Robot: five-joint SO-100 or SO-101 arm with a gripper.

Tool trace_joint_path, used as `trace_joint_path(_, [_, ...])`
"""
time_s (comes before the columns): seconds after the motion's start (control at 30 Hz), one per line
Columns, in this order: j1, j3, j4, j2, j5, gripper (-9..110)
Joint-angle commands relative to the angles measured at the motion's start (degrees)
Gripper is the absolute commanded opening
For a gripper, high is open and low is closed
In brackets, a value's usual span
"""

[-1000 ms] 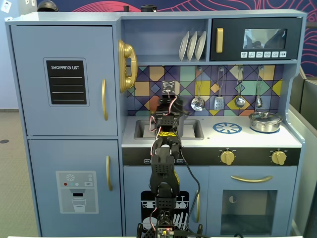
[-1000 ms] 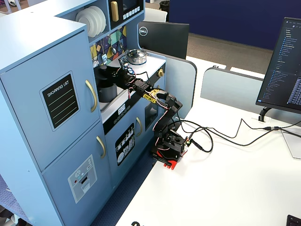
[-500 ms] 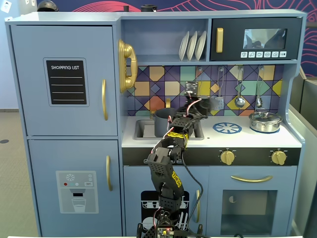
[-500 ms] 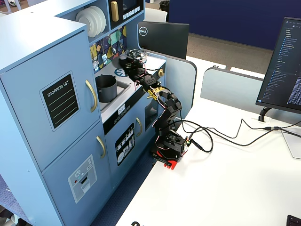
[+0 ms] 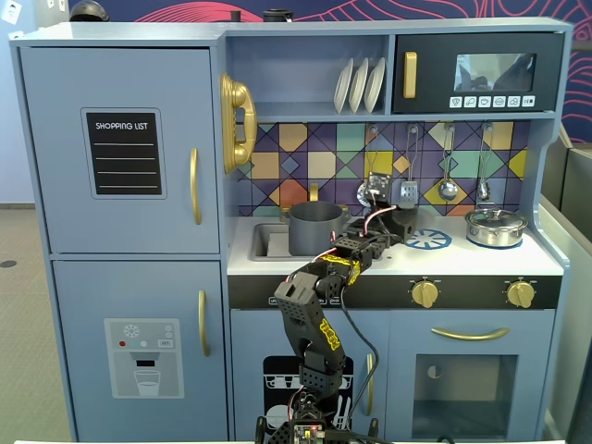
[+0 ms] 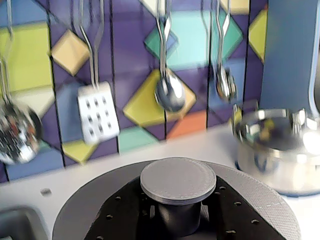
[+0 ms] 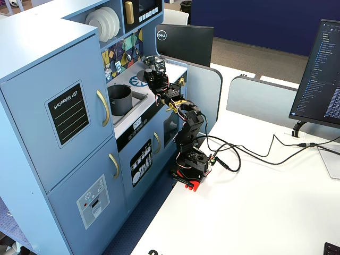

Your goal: Take off the lid from the gray recipient and place it on the counter

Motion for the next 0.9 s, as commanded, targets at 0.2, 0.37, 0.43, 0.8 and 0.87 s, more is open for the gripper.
trace_joint_path(0.2, [1.1, 1.6, -6.4, -4.2, 0.4, 0])
trace_joint_path(0.37, [1.3, 2.4, -9.5, -7.4, -0.2, 0])
trace_joint_path(0.43, [1.5, 2.4, -9.6, -8.1, 0.0, 0])
trace_joint_path(0.8, [1.5, 6.3, -11.1, -9.0, -1.6, 0])
trace_joint_path(0.87, [1.8, 7.0, -11.0, -8.7, -3.8, 4])
